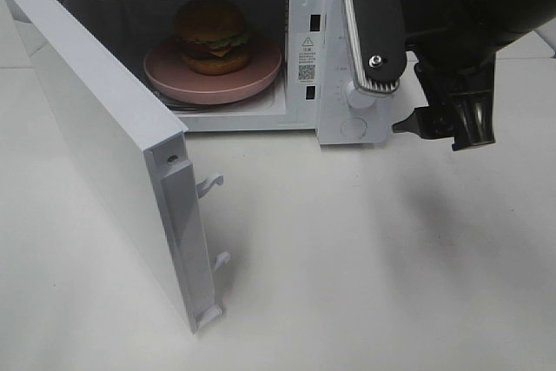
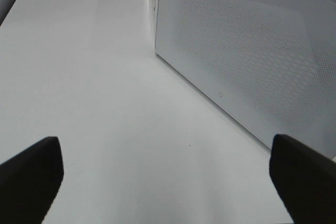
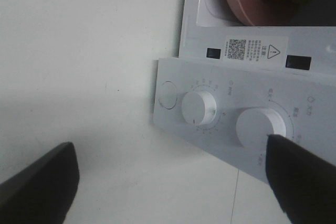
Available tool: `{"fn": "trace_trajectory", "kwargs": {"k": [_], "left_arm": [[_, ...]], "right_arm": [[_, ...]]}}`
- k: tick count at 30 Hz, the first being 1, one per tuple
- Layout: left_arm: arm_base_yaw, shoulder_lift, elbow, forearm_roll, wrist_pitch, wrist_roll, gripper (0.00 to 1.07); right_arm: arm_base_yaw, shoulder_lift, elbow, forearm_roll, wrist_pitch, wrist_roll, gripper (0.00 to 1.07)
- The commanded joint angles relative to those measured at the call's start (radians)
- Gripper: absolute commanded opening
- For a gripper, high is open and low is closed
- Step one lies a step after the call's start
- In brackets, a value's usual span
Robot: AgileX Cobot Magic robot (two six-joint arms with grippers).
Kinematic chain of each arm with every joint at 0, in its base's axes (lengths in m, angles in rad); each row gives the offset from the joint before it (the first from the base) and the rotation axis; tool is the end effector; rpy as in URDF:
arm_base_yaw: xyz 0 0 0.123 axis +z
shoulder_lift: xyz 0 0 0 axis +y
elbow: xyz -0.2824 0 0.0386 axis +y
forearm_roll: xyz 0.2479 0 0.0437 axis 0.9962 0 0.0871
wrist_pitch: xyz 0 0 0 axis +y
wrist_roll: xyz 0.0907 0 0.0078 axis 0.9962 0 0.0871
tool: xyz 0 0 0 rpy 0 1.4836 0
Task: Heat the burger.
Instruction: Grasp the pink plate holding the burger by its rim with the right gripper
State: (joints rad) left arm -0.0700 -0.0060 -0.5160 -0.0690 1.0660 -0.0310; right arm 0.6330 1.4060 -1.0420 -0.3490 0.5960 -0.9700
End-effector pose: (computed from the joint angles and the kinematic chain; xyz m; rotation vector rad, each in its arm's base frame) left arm -0.0084 -0.0049 0.2813 0.0439 2.0283 -0.1460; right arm 0.2508 0.1623 0.2936 -1.9444 1.5086 -0.5160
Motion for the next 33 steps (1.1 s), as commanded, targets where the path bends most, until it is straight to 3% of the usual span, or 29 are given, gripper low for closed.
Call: {"fn": "trace_trajectory", "kwargs": {"k": [1,8,25,33], "left_arm": [[0.007,-0.014,0.001,-0.005,0.002,0.0,1.0],[0.007,-0.014,0.001,-0.005,0.002,0.0,1.0],[0.007,-0.014,0.001,-0.005,0.002,0.0,1.0],[0.007,-0.014,0.001,-0.005,0.002,0.0,1.0]], "right_arm": [[0.005,0.032,-0.005,-0.017,-0.042,-0.005,0.92],[0.02,0.093,-0.006,-0.085,-0.117,-0.004,0.91],[0.02,0.198,-0.01,-0.098,-0.242,-0.001,0.88],[0.028,0.26,-0.083,-0.122,-0.25,0.029,0.86]]}}
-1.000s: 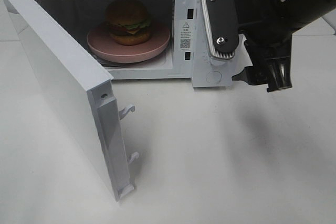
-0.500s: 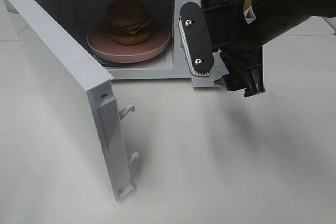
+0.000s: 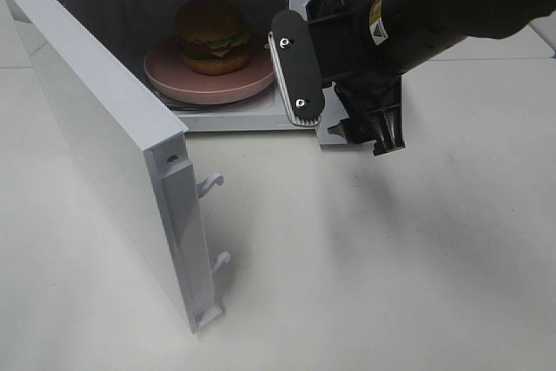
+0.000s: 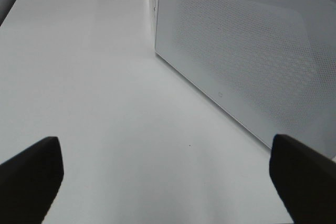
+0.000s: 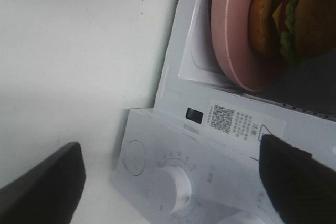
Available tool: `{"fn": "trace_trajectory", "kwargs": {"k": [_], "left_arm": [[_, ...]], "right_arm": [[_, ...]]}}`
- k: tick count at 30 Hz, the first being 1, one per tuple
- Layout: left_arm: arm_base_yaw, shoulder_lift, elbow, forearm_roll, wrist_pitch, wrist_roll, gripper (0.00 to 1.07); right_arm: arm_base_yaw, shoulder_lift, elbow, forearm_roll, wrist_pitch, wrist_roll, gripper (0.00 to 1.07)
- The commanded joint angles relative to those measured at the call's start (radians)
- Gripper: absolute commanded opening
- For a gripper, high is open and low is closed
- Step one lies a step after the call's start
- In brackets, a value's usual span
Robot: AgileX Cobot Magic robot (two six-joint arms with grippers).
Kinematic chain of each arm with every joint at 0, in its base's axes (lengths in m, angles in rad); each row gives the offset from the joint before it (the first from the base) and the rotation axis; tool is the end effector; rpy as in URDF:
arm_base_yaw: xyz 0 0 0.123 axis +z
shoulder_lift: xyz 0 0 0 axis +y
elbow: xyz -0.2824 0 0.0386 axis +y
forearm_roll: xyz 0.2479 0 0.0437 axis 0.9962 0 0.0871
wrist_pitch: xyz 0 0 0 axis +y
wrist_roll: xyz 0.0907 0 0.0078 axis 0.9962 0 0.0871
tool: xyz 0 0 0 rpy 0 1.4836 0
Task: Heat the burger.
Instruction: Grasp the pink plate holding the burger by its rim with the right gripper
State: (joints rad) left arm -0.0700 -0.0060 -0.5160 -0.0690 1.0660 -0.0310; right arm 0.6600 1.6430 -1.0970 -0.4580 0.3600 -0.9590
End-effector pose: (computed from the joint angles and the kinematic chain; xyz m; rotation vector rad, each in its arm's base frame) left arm -0.0084 -0.0049 0.2813 0.0439 2.0283 -0.1460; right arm 0.2907 0.2076 0.2469 -2.0179 1.3153 -0.5332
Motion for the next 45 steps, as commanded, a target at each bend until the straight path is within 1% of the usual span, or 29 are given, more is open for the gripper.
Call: {"fn": "trace_trajectory", "kwargs": {"k": [1,9,12,23,30,34,37,42,44,45], "left_arm": [[0.007,-0.014,0.001,-0.005,0.002,0.0,1.0],[0.007,-0.014,0.001,-0.005,0.002,0.0,1.0],[0.007,-0.014,0.001,-0.005,0.002,0.0,1.0],[0.007,-0.014,0.001,-0.005,0.002,0.0,1.0],[0.007,-0.014,0.001,-0.005,0.002,0.0,1.0],[0.007,-0.014,0.001,-0.005,0.002,0.0,1.0],[0.007,-0.014,0.001,-0.005,0.002,0.0,1.0],[0.007,-0.014,0.001,-0.005,0.002,0.0,1.0],[0.007,-0.014,0.001,-0.005,0.002,0.0,1.0],[0.007,-0.014,0.001,-0.005,0.002,0.0,1.0]], "right_arm": [[0.001,0.041,-0.045,-0.013,-0.014,0.018,0.86],[0.024,0.098,-0.095,-0.014,-0.037,0.042,0.86],[0.042,0.136,-0.131,-0.038,-0.041,0.06,0.85],[0.072,0.247,-0.228,-0.038,-0.047,0.074,0.85],[0.072,0.304,-0.254,-0.041,-0.08,0.073,0.85],[0.072,0.341,-0.27,-0.075,-0.093,0.074,0.85],[0.072,0.348,-0.278,-0.075,-0.093,0.074,0.85],[0.072,0.38,-0.33,-0.075,-0.095,0.098,0.84],[0.071,0.409,-0.372,-0.075,-0.095,0.105,0.85],[0.071,0.409,-0.372,-0.075,-0.095,0.105,0.85]]}}
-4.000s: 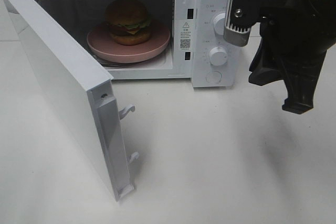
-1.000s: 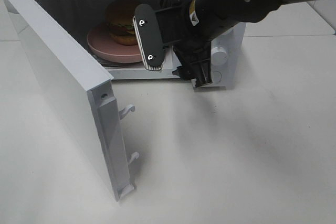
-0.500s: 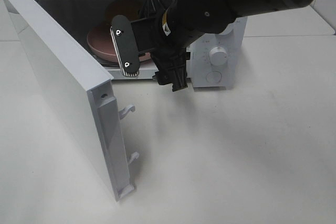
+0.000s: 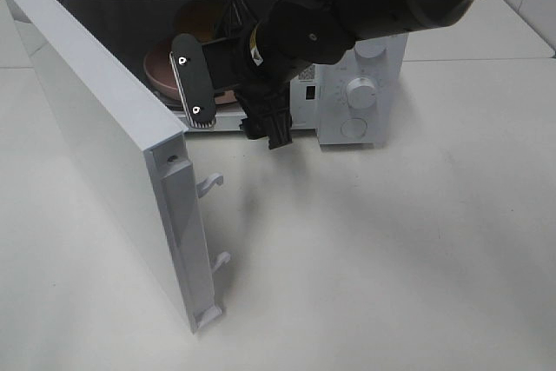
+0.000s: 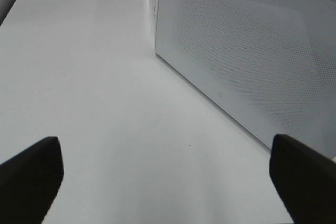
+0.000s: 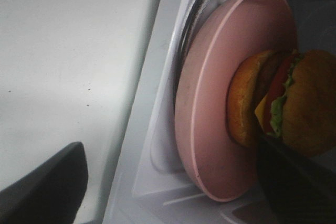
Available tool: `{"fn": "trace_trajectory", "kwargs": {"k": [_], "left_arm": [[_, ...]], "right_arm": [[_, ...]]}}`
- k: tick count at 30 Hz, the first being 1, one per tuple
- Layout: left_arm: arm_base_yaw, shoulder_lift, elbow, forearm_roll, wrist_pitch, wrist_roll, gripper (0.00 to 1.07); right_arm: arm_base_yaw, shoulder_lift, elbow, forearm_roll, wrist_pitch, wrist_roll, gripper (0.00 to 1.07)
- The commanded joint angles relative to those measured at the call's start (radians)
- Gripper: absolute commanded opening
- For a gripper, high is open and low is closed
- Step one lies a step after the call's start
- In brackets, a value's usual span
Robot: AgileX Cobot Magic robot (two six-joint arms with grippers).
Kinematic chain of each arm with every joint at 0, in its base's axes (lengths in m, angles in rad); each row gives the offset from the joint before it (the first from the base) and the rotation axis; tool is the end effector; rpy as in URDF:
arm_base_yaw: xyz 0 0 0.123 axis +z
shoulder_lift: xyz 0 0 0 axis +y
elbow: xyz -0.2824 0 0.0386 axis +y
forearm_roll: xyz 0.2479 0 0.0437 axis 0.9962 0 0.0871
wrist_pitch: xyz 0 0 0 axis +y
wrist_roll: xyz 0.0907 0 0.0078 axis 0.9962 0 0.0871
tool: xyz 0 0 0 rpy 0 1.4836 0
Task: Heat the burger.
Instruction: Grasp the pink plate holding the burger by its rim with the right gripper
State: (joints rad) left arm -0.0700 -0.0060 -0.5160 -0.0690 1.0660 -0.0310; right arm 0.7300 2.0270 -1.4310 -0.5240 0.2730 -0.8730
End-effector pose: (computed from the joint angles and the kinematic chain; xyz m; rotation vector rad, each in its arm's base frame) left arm -0.0084 -0.0049 0.2813 0.0439 2.0283 -0.1460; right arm 0.3472 0.2941 0.1952 -2.0173 1.2230 -0.4809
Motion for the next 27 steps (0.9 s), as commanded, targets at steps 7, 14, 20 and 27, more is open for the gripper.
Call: {"fn": "trace_trajectory", "kwargs": {"k": [7,14,20,27], "left_arm": [[0.007,-0.014,0.001,0.008,0.002,-0.004,1.0],[0.007,-0.014,0.001,0.01,0.002,-0.004,1.0],[0.007,-0.014,0.001,0.01,0.002,-0.004,1.0],[0.007,-0.014,0.001,0.01,0.002,-0.004,1.0]], "right_arm": [[-0.01,0.106,-0.134,-0.008,-0.004,0.041,0.84],[-0.03,0.155,-0.165,0.003,-0.015,0.058,0.83],[-0.049,0.187,-0.182,0.003,-0.029,0.058,0.82],[-0.058,0.23,-0.251,0.01,-0.032,0.059,0.82]]}}
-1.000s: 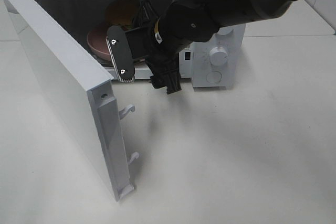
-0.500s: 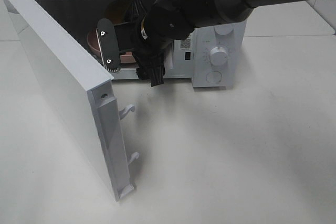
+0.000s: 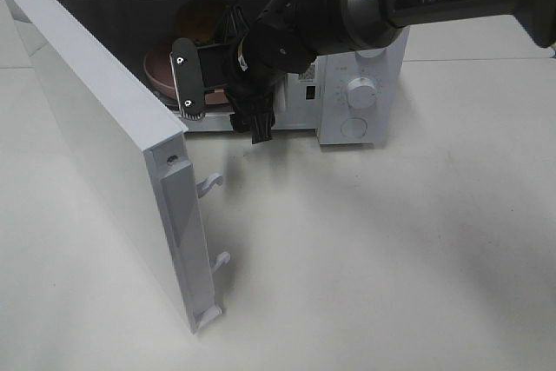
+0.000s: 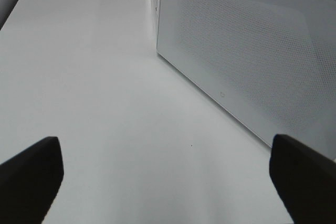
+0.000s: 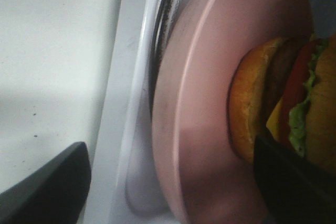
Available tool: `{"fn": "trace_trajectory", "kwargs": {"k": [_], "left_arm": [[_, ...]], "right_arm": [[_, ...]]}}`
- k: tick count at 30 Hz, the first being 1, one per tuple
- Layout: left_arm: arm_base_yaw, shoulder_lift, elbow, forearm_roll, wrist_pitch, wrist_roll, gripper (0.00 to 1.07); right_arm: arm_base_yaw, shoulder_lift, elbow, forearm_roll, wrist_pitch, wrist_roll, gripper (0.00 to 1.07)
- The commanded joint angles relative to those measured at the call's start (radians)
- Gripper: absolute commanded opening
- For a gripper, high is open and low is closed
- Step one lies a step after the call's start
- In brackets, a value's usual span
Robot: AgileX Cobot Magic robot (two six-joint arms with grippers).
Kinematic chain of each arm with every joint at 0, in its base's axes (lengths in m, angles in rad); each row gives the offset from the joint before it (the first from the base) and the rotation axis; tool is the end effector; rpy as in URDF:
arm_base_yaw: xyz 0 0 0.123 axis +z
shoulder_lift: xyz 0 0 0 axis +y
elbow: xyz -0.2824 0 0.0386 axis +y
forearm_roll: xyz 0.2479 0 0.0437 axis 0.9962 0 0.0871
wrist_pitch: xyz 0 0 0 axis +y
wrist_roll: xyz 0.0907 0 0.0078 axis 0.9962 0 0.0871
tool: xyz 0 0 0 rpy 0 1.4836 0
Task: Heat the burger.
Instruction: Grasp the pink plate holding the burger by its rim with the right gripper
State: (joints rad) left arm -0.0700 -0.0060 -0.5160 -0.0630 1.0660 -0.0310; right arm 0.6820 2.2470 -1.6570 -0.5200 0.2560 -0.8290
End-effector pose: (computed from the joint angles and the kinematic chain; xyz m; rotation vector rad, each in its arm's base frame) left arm -0.0083 -0.0045 0.2813 0.0435 2.0283 -0.1389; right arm 0.3990 0.3091 0.1574 -1.9414 1.3020 -0.4765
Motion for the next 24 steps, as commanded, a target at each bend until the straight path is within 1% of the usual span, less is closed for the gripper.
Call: {"fn": "trace_trajectory", "kwargs": {"k": [1,24], "left_arm": [[0.007,-0.014,0.001,0.004,0.002,-0.004,1.0],[0.007,-0.014,0.001,0.004,0.002,-0.004,1.0]], "right_arm": [[-0.012,0.019,-0.033,0.015,-0.017,0.015,0.82],[-0.052,0.063,-0.034,0.038,-0.077,0.015,0.8]]}}
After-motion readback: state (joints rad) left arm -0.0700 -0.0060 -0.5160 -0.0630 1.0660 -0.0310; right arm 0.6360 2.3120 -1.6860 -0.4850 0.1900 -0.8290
